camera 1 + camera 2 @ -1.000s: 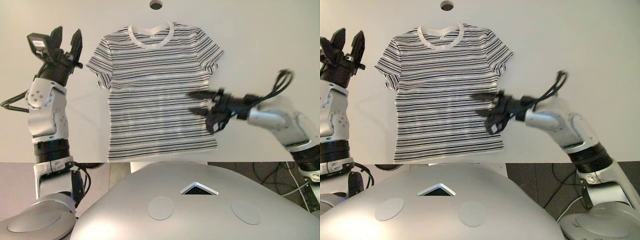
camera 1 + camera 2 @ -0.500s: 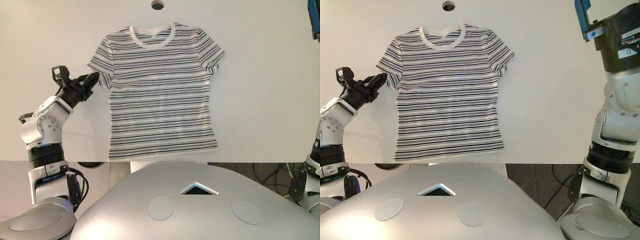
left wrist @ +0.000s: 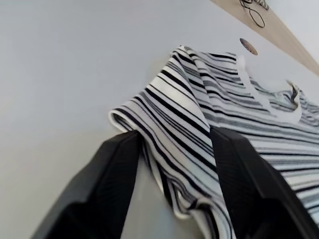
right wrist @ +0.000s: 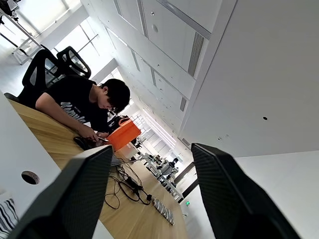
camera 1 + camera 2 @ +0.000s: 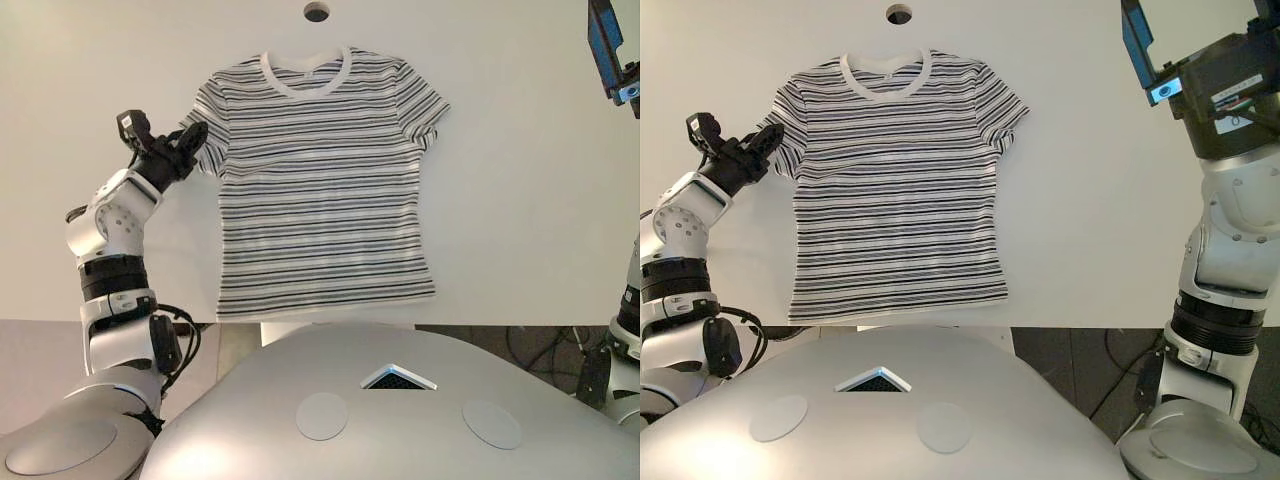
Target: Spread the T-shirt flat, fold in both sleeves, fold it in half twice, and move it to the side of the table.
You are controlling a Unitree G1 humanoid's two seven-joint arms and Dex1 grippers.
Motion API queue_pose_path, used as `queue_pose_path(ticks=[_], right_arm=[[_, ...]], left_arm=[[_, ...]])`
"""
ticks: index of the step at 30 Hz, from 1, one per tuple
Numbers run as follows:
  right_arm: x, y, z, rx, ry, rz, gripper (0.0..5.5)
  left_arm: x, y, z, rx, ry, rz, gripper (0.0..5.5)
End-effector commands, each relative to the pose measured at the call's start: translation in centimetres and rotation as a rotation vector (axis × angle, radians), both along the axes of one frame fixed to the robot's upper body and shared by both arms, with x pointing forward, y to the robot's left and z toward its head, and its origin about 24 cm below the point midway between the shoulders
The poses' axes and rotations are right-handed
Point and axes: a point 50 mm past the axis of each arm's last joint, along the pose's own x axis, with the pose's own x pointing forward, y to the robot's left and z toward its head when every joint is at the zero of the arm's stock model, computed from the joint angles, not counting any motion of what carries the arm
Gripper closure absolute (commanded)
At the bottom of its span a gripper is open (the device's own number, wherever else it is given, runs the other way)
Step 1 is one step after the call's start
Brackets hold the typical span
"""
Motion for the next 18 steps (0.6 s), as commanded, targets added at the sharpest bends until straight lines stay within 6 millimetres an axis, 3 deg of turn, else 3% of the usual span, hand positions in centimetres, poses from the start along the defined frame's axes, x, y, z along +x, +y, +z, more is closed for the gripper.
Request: queue_pose_path(ticks=[1, 13, 18], right_arm=[[-0.2, 0.4, -0.4, -0.02, 0.013, 0.021, 2.58], [-0.1, 1.1, -1.2, -0.046, 0.045, 0.041, 2.58], [0.0, 1.4, -1.3, -0.046, 0.048, 0.046, 2.58]], left_arm=[[-1.5, -0.7, -3.1, -0.03, 0.162, 0.029, 3.23], [-1.4, -0.6, -2.5, -0.045, 0.109, 0.047, 5.44], [-1.2, -1.1, -1.8, -0.03, 0.057, 0.027, 5.47]])
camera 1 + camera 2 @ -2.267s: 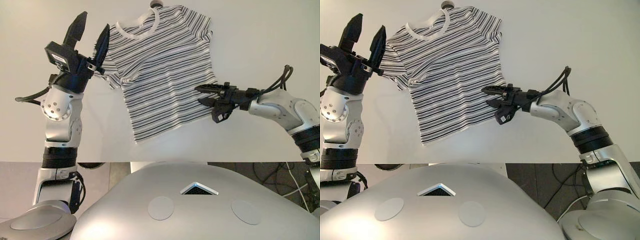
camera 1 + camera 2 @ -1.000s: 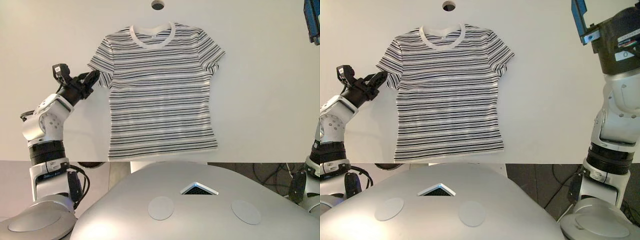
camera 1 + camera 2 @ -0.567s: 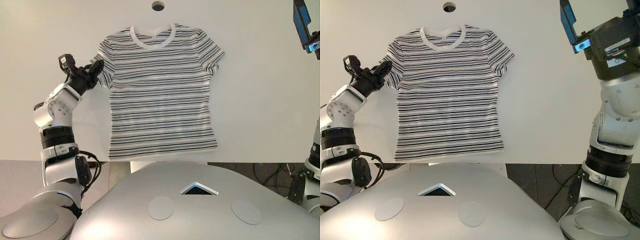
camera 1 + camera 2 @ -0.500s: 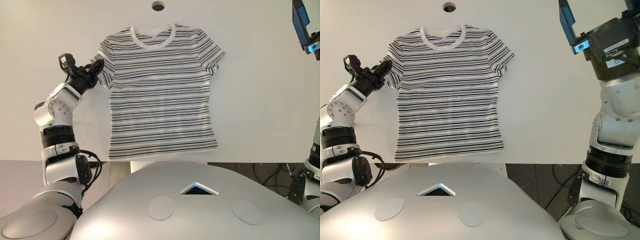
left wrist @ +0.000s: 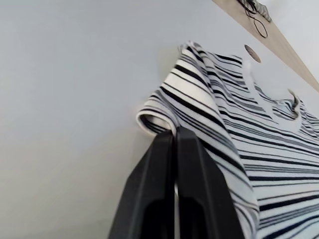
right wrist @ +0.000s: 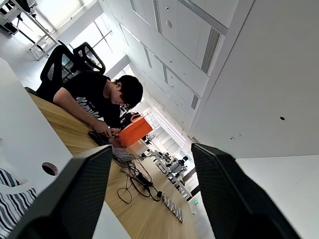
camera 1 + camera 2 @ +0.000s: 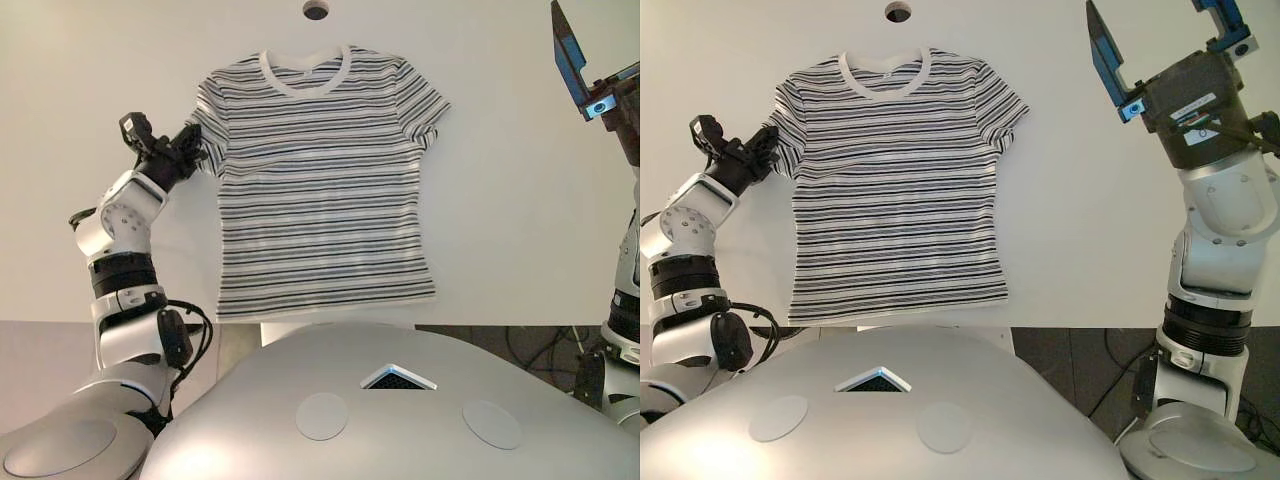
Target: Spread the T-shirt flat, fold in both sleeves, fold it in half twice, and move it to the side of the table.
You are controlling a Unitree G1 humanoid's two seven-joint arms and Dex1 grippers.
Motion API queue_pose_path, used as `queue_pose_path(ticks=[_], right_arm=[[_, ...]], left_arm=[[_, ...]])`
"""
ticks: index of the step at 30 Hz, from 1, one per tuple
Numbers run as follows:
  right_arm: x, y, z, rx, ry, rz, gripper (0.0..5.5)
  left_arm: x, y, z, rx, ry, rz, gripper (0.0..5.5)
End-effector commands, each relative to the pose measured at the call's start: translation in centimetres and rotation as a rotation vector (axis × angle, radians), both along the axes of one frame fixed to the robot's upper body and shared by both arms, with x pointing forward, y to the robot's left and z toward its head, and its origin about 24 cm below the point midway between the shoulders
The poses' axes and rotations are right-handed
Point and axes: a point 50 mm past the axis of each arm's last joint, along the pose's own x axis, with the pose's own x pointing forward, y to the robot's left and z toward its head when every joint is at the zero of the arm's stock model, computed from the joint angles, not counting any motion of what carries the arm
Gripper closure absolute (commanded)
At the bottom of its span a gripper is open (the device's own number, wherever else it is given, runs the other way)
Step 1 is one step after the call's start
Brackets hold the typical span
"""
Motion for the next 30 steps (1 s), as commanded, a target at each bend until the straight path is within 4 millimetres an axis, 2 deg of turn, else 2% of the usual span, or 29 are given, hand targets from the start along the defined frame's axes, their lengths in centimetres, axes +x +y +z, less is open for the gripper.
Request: queue_pose_path(ticks=[1, 4, 8, 11, 16, 21, 30], right_arm=[[0.1, 0.5, 0.0, -0.013, 0.006, 0.016, 2.58], [0.2, 0.6, 0.0, -0.01, 0.008, 0.02, 2.58], [0.3, 0.8, -0.1, -0.007, 0.01, 0.025, 2.58], [0.3, 1.0, -0.4, -0.005, 0.013, 0.03, 2.58], [0.3, 0.9, -1.1, 0.0, 0.022, 0.022, 2.58], [0.3, 1.0, -1.7, -0.001, 0.031, 0.025, 2.58], [0.3, 0.7, -3.2, -0.007, 0.064, 0.003, 2.58]], left_arm=[[-0.9, -0.6, -1.2, 0.018, 0.061, -0.008, 5.47], [-0.8, -1.0, -0.5, 0.03, 0.018, -0.011, 5.47], [-0.4, -2.0, 1.5, 0.107, -0.097, -0.013, 5.47], [-0.2, -3.1, 3.2, 0.174, -0.191, -0.037, 5.47], [0.2, -5.0, 4.6, 0.252, -0.262, -0.078, 5.47], [0.4, -6.6, 4.6, 0.318, -0.277, -0.129, 5.47], [2.0, -12.2, 2.9, 0.426, -0.261, -0.332, 5.47]])
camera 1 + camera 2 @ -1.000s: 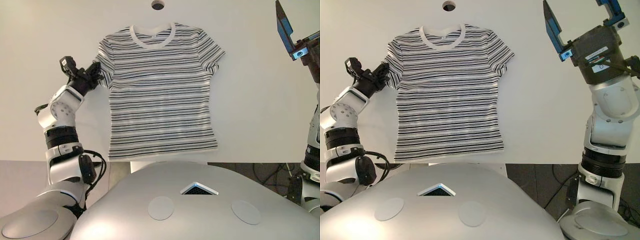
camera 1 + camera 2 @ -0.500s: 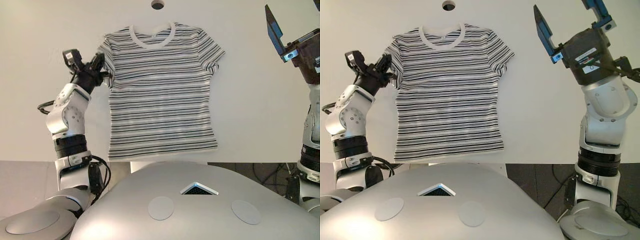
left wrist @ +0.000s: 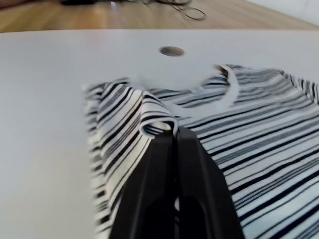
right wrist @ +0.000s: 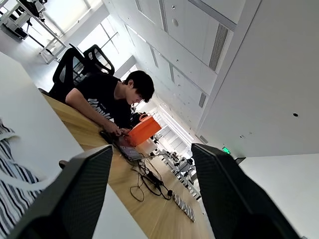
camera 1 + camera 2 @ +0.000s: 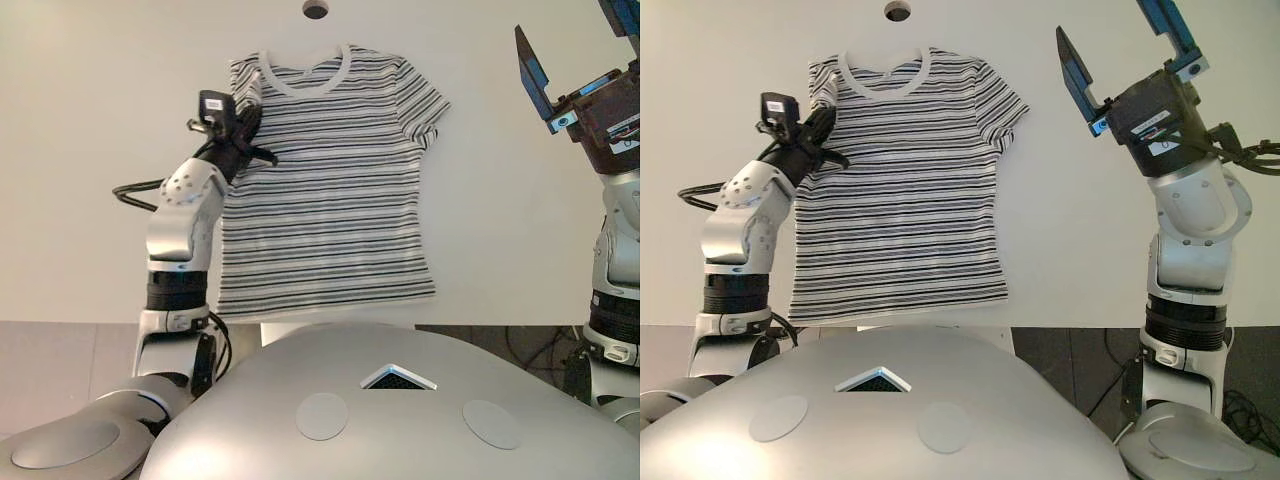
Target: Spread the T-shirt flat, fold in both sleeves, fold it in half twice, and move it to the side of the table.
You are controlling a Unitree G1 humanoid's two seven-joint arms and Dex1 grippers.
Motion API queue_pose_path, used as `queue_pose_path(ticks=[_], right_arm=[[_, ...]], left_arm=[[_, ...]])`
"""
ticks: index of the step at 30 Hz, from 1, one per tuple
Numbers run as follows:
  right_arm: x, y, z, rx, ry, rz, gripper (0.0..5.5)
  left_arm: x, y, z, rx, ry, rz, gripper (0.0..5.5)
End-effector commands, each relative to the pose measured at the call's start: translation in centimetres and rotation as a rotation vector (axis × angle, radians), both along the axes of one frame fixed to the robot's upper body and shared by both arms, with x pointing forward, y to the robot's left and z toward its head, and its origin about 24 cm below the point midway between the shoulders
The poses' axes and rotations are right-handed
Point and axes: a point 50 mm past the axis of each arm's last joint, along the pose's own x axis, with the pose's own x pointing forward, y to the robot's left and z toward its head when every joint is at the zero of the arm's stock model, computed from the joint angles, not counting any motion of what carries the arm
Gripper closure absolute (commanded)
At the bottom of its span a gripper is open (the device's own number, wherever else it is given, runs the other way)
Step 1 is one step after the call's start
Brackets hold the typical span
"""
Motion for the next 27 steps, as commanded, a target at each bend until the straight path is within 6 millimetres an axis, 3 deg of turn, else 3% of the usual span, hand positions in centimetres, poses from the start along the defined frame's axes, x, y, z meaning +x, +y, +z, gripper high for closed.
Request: queue_pose_path(ticks=[1, 5, 10, 15, 18, 21, 27], right_arm=[[-0.1, -0.1, -1.0, 0.0, 0.025, -0.012, 2.58], [0.2, -0.8, -2.2, 0.008, 0.079, -0.073, 2.58], [1.9, -3.6, -8.6, 0.109, 0.405, -0.385, 2.58], [3.7, -3.3, -13.2, 0.59, 0.949, -0.428, 2.58], [4.8, -2.4, -14.5, 0.768, 1.196, -0.394, 2.58], [5.9, -1.6, -14.5, 0.811, 1.303, -0.362, 2.58], [7.8, -0.5, -14.4, 0.847, 1.359, -0.347, 2.58]], left_arm=[[1.2, -1.6, -0.1, 0.029, -0.004, -0.056, 5.24], [1.3, -1.7, -0.2, 0.051, -0.009, -0.062, 4.54], [-1.3, -2.8, 5.2, -0.149, -0.227, -0.255, 4.41], [-3.1, -0.3, 10.0, -0.197, -0.487, -0.274, 4.41], [-2.7, 2.3, 10.2, -0.076, -0.565, -0.125, 4.41], [-2.7, 3.8, 9.6, 0.066, -0.614, -0.028, 4.41], [-3.5, 3.1, 8.9, 0.134, -0.661, -0.028, 4.41]])
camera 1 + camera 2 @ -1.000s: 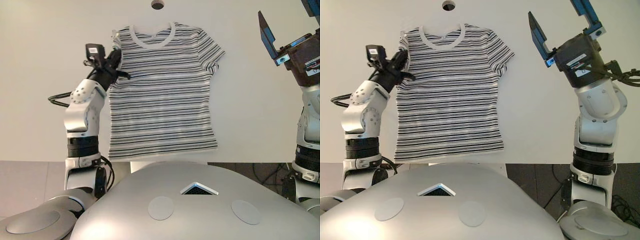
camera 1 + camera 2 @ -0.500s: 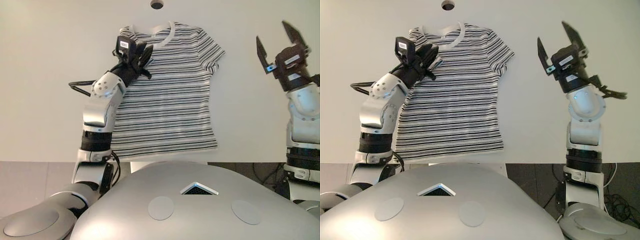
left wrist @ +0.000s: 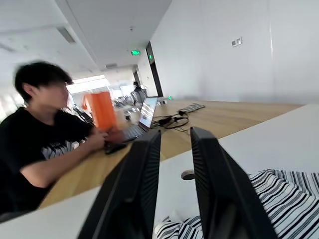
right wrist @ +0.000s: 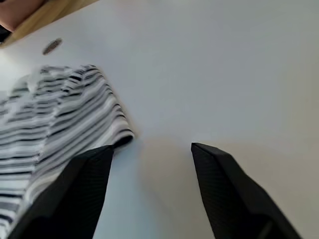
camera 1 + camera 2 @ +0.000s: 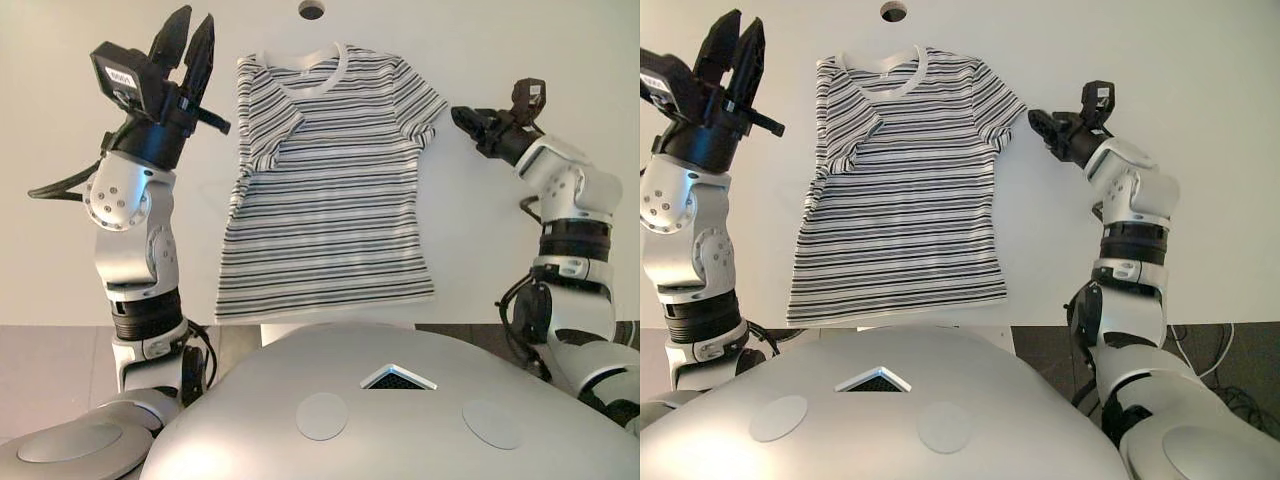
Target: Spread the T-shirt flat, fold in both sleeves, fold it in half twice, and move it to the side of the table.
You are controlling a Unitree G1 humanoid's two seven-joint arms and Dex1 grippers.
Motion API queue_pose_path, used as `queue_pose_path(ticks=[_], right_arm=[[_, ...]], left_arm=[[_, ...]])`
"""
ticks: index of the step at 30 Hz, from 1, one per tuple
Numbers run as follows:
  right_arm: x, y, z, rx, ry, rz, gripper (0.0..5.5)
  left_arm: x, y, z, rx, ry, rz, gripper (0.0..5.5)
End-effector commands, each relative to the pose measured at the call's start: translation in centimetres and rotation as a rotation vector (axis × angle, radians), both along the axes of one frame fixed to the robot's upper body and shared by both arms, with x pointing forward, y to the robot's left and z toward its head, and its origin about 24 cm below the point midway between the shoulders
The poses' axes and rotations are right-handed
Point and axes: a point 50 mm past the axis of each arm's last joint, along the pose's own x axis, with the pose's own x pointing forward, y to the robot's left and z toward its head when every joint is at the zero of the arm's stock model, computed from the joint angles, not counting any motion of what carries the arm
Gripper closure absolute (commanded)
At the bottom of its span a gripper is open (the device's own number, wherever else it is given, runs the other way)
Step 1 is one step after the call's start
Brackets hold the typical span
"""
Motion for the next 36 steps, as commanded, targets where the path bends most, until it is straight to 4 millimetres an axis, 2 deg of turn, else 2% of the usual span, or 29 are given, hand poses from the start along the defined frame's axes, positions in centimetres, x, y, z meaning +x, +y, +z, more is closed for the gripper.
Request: queue_pose_path(ticks=[1, 10, 13, 26, 30, 32, 36], right_arm=[[0.2, 1.1, -1.2, 0.034, 0.091, 0.014, 2.58], [0.0, 4.0, -1.1, 0.041, 0.074, 0.125, 2.58], [-0.2, 4.5, -1.0, 0.033, 0.062, 0.154, 3.13], [-0.1, 3.3, -0.7, -0.05, 0.0, 0.071, 5.45], [-0.1, 4.0, -0.2, -0.112, -0.07, 0.114, 5.48], [-0.2, 4.5, 0.5, -0.212, -0.138, 0.149, 5.48], [-0.6, 6.5, 2.0, -0.331, -0.282, 0.205, 5.48]], left_arm=[[-0.3, -0.5, -0.6, 0.01, 0.004, 0.003, 4.41], [-0.6, -1.0, -1.5, -0.004, 0.041, -0.013, 4.41], [-0.7, -1.1, -1.6, 0.001, 0.043, -0.013, 4.37], [-0.3, -1.6, -1.6, 0.002, 0.047, -0.03, 4.37], [-0.2, -1.7, -1.7, 0.0, 0.049, -0.035, 4.37], [-0.1, -1.9, -1.7, 0.001, 0.051, -0.044, 4.37], [-0.1, -2.2, -1.8, 0.005, 0.052, -0.057, 4.37]])
